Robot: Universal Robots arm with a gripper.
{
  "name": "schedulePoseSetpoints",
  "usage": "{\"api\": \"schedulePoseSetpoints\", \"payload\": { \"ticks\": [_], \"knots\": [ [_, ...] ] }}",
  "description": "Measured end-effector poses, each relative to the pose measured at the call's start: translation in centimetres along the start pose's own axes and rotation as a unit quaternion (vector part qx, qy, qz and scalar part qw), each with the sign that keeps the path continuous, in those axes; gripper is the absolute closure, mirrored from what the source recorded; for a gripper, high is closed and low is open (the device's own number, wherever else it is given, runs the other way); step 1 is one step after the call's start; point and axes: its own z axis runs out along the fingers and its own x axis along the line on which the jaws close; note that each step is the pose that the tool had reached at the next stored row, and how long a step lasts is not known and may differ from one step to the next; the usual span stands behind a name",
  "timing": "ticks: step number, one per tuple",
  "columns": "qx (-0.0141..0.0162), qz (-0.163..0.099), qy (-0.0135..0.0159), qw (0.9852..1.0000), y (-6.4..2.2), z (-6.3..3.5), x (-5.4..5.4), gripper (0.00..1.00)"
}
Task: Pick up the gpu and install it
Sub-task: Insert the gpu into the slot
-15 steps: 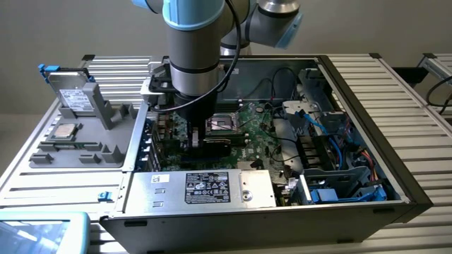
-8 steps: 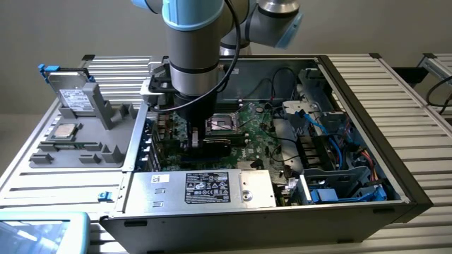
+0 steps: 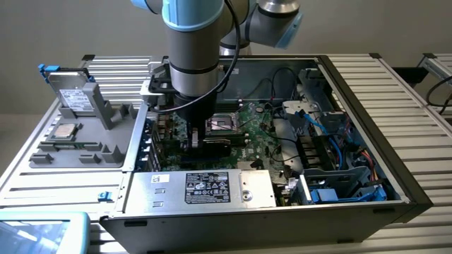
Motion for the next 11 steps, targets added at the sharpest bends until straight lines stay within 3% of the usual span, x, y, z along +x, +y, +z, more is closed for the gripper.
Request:
{"api": "schedulePoseSetpoints", "payload": {
  "ticks": [11],
  "knots": [
    [0.0002,0.0,0.0,1.0,0.06,0.05,0.01,0.7]
  ]
}}
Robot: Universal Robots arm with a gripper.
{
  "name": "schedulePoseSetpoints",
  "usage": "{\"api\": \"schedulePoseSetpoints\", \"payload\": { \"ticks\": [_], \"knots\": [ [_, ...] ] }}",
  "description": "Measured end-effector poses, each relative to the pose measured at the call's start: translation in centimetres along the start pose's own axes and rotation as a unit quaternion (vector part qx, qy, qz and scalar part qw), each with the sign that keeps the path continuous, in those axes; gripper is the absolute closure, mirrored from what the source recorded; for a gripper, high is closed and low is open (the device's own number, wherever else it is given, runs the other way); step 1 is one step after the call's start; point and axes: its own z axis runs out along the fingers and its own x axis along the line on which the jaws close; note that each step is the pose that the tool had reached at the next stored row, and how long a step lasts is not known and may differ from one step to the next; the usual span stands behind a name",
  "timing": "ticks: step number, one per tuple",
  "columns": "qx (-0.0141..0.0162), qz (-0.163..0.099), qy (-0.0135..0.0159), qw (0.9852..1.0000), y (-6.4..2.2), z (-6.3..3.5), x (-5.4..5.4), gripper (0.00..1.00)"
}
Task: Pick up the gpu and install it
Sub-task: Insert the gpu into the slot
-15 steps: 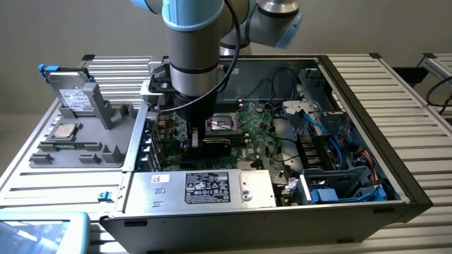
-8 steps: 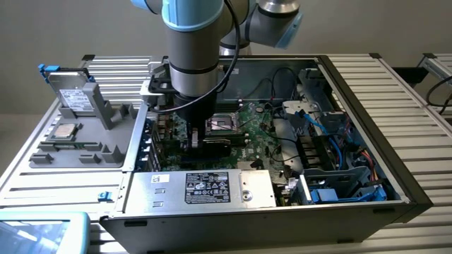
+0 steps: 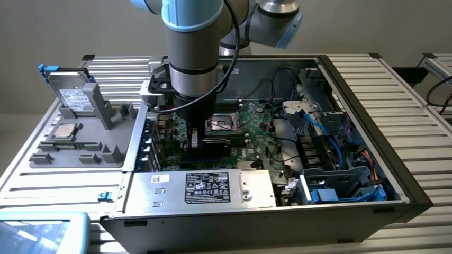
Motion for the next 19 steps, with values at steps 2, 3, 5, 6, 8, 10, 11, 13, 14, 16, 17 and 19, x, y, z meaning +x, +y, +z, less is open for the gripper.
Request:
{"api": "schedulePoseSetpoints", "payload": {
  "ticks": [2,3,5,6,8,10,11,13,14,16,17,19],
  "knots": [
    [0.0001,0.0,0.0,1.0,-0.01,0.0,0.0,0.7],
    [0.0001,0.0,0.0,1.0,-0.02,0.0,0.0,0.7],
    [0.0001,0.0,0.0,1.0,-0.02,0.01,0.0,0.7],
    [0.0001,0.0,0.0001,1.0,-0.02,0.01,0.0,0.7],
    [0.0001,0.0,0.0001,1.0,-0.02,0.03,0.0,0.7],
    [0.0001,0.0,0.0,1.0,-0.02,0.05,0.0,0.7],
    [0.0001,0.0,0.0001,1.0,-0.02,0.05,0.0,0.7],
    [0.0001,0.0,0.0,1.0,-0.02,0.05,0.0,0.7],
    [0.0001,0.0,0.0,1.0,-0.02,0.05,0.0,0.7],
    [0.0001,0.0,0.0,1.0,-0.02,0.05,0.0,0.7],
    [0.0001,0.0,0.0,1.0,-0.02,0.05,0.0,0.7],
    [0.0001,0.0,0.0,1.0,-0.01,0.05,0.0,0.7]
  ]
}}
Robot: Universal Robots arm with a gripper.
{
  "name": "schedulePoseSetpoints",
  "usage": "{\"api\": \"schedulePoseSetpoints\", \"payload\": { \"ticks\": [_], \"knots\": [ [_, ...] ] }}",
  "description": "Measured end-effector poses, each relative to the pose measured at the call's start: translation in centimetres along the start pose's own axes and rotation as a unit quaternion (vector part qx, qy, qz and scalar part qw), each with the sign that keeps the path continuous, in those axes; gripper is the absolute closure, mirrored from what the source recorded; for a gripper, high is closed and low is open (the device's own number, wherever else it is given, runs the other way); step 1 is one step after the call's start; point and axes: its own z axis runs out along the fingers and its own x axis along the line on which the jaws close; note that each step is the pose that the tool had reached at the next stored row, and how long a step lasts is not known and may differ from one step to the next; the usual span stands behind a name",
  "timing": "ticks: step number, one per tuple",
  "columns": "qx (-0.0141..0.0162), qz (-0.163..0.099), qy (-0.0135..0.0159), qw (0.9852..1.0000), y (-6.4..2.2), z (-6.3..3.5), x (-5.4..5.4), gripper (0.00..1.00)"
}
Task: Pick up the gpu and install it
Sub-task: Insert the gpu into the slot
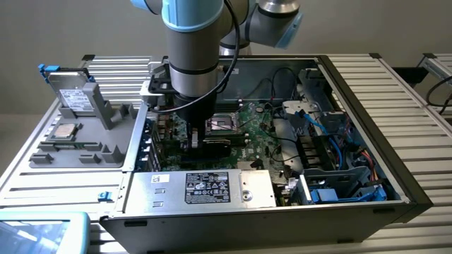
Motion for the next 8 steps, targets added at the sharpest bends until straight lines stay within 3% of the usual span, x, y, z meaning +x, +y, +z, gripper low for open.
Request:
{"api": "schedulePoseSetpoints", "payload": {
  "ticks": [5,6,8],
  "knots": [
    [0.0001,0.0,-0.0003,1.0,0.06,0.02,0.0,0.69],
    [0.0003,0.0,-0.0001,1.0,0.04,0.01,0.0,0.63],
    [0.0008,0.0,0.0,1.0,0.01,-0.06,0.01,0.63]
  ]
}}
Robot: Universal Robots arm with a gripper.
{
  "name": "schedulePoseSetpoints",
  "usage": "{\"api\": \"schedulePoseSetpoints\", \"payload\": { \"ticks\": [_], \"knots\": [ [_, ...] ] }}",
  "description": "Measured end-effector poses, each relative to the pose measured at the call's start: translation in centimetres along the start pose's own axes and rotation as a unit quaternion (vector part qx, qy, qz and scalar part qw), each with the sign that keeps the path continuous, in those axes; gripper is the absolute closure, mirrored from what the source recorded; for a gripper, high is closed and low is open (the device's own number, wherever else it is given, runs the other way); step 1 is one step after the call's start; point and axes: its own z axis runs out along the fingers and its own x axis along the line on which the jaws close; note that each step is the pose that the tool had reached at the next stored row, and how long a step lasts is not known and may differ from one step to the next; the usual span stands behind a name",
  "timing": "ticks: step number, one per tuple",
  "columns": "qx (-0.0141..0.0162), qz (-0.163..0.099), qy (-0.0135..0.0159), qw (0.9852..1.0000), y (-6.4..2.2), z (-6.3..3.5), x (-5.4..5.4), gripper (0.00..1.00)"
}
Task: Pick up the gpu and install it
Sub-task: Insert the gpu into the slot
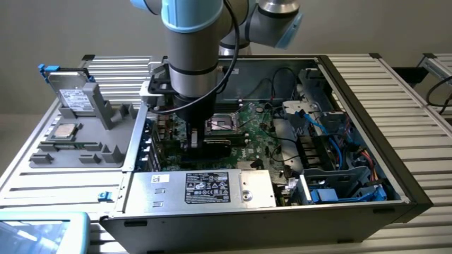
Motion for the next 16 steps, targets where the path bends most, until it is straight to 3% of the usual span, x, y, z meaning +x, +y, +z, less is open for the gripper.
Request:
{"api": "schedulePoseSetpoints", "payload": {
  "ticks": [1,16],
  "knots": [
    [0.0003,0.0,0.0,1.0,0.0,-0.12,0.0,0.56],
    [0.0016,0.0,0.0001,1.0,0.44,-5.99,0.1,0.56]
  ]
}}
